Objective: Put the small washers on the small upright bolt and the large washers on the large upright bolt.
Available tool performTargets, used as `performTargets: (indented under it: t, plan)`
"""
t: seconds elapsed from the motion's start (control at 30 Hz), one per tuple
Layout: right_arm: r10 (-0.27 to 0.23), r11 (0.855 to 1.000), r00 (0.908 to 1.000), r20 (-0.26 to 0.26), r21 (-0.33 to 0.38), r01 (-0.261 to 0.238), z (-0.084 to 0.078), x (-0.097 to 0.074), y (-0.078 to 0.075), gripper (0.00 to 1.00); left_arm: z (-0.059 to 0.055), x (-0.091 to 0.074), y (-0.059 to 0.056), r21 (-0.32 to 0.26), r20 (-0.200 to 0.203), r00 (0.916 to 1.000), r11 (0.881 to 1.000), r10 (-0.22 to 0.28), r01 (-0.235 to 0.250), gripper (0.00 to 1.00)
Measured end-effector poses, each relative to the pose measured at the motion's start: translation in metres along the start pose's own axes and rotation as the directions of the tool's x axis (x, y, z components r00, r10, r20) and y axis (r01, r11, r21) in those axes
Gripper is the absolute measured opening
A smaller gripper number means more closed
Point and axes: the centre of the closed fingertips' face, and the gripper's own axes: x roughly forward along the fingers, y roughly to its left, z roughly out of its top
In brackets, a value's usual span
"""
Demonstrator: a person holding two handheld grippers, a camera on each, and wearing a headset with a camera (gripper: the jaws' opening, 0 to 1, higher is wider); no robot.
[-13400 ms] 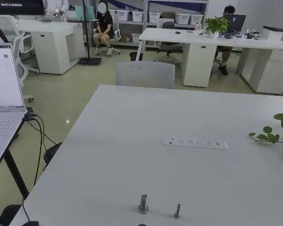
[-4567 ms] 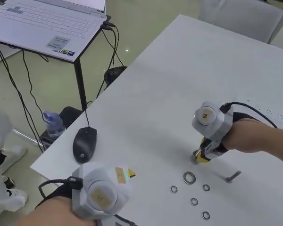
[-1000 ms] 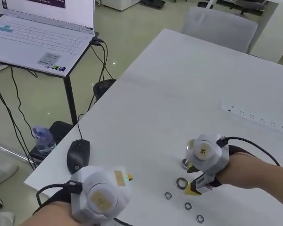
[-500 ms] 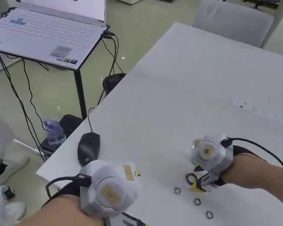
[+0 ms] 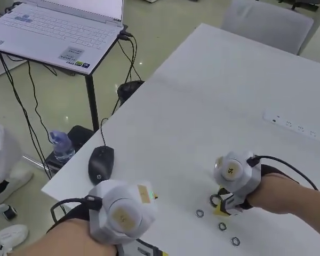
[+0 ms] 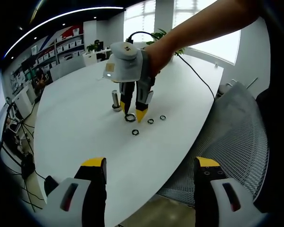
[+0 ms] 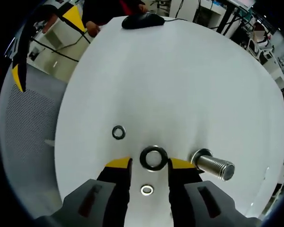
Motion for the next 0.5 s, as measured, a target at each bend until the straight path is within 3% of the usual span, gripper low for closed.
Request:
performTargets:
  t: [0.23, 0.5]
  plan:
    - [-0.013, 0.999, 0.9999, 0.005, 0.044, 0.013, 0.0012, -0.0001, -0.0053, 0.26, -0.0046, -0.0016, -0.0015, -0.008, -0.009, 1.0, 1.0, 0.003, -0.003, 0.73]
    - [-0.029, 0.998, 0.9986, -0.044, 0.053, 0.031, 0.0024, -0.0007, -0.0042, 0.23, -0.0034, -0.0007, -0.0033, -0.013, -0.003, 1.0, 1.0, 0.005, -0.005, 0.72]
